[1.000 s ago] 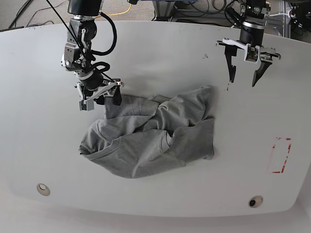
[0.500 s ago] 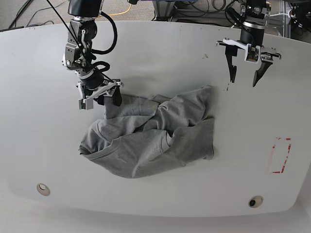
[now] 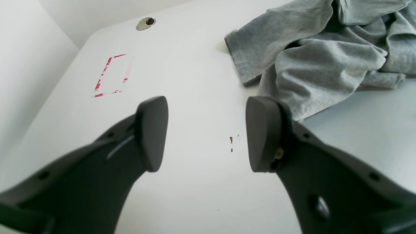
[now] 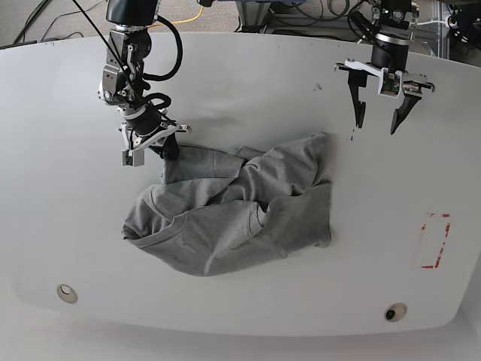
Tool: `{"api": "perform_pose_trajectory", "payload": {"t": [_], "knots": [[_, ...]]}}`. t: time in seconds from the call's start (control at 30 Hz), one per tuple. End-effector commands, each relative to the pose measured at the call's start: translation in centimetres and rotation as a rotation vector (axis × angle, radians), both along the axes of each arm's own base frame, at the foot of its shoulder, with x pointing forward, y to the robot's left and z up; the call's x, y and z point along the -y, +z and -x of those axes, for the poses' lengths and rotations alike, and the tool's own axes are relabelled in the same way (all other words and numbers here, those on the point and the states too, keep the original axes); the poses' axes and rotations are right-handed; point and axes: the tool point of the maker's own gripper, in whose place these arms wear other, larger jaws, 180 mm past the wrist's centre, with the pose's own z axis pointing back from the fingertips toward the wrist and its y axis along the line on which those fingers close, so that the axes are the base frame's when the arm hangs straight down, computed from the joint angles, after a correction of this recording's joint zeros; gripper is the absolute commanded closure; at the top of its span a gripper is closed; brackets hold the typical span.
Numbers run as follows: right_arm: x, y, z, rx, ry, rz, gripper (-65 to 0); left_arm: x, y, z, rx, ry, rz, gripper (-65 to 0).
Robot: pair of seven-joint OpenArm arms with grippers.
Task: Layout the t-shirt on the table in an organized manner, then fold the t-shirt properly
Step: 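Grasp the grey t-shirt edge with the right gripper, then grasp the opposite edge of the t-shirt with the left gripper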
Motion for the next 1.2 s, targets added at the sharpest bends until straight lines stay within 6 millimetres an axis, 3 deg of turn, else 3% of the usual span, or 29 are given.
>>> {"api": "perform_pose_trajectory", "payload": {"t": [0.0,0.37,0.8,1.0,1.17], "knots": [[-0.1,-0.4,0.6,-0.027,0.015,0.012,-0.2,0.0,1.1,-0.1,0.039,-0.004,-0.003,-36.0],[-0.7,3.2,0.9,0.067,0.042,0.049,0.0,-0.5,1.2,-0.2,0.043,0.005,-0.009,-36.3],[-2.2,8.7,2.5,0.167,0.114,0.105,0.0,-0.8,2.1,-2.5,0.074,0.027,0.000,-36.3],[-2.5,10.5,2.9,0.207,0.123,0.120,0.0,-1.3,2.0,-4.0,0.041,0.080,0.145,-36.3],[-2.4,10.5,3.0,0.206,0.125,0.125,0.0,-1.4,1.6,-5.7,-0.014,0.109,0.256,-36.4]]}}
